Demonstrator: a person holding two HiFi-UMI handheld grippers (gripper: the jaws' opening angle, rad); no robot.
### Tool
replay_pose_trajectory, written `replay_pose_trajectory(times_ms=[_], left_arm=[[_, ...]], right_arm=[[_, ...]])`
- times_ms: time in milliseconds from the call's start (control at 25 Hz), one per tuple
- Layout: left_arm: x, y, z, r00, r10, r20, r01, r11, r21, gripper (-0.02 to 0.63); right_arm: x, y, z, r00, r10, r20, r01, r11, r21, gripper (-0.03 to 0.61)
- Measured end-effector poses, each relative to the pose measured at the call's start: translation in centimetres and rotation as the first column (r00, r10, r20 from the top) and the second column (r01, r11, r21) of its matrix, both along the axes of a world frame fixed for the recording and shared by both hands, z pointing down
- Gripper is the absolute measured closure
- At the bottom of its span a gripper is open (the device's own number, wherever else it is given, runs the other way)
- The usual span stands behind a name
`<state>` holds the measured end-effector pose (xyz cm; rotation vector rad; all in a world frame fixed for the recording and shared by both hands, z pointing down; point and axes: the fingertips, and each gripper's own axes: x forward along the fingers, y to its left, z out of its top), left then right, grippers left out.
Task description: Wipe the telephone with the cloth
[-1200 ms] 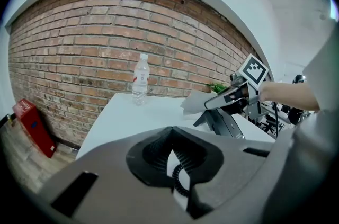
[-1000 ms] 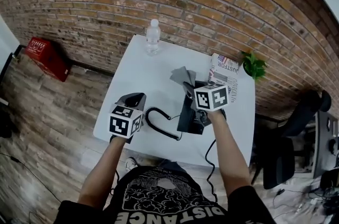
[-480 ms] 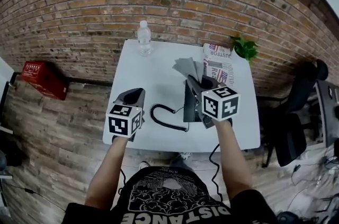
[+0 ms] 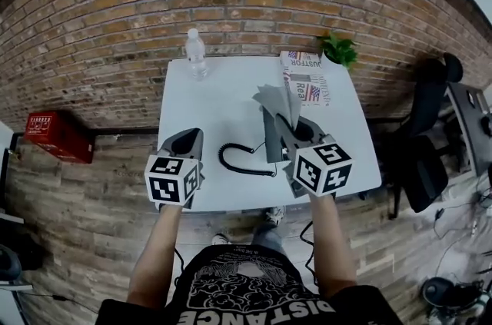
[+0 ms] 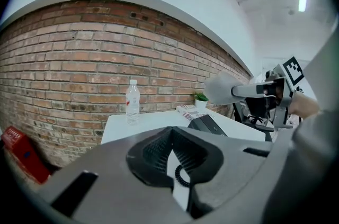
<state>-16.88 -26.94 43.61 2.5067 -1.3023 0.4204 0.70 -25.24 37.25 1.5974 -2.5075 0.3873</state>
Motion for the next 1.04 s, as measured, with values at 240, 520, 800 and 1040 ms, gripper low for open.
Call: replay_pose_trajectory(times_ms=[240,520,800,1040], left_arm=[[-0.8,1.2,-0.1,1.0,0.01,0.02,-0.01,1.0,0.015,0.607],[-2.6,2.4,-0.4,1.0,-0.014,0.015,0.014,1.0,0.026,0.607],[-4.1,2.9,-0.7,0.999,-0.035,0.019,0.035,0.999,0.03,0.607],[-4.0,3.1,-0.4,0.999,-0.04,0.018,0.04,0.999,0.028,0.607]], right_arm=[[0.2,1.9,0.7,0.999,0.05,-0.013,-0.05,0.999,0.01,0.568],[-0.9,2.8,0.7,0.999,0.047,-0.019,-0.046,0.999,0.019,0.568],[-2.1,3.0,0.9,0.999,0.024,-0.025,-0.024,1.0,0.014,0.568],[-1.9,3.2,1.3,0.999,0.019,-0.027,-0.019,1.0,0.007,0.568]])
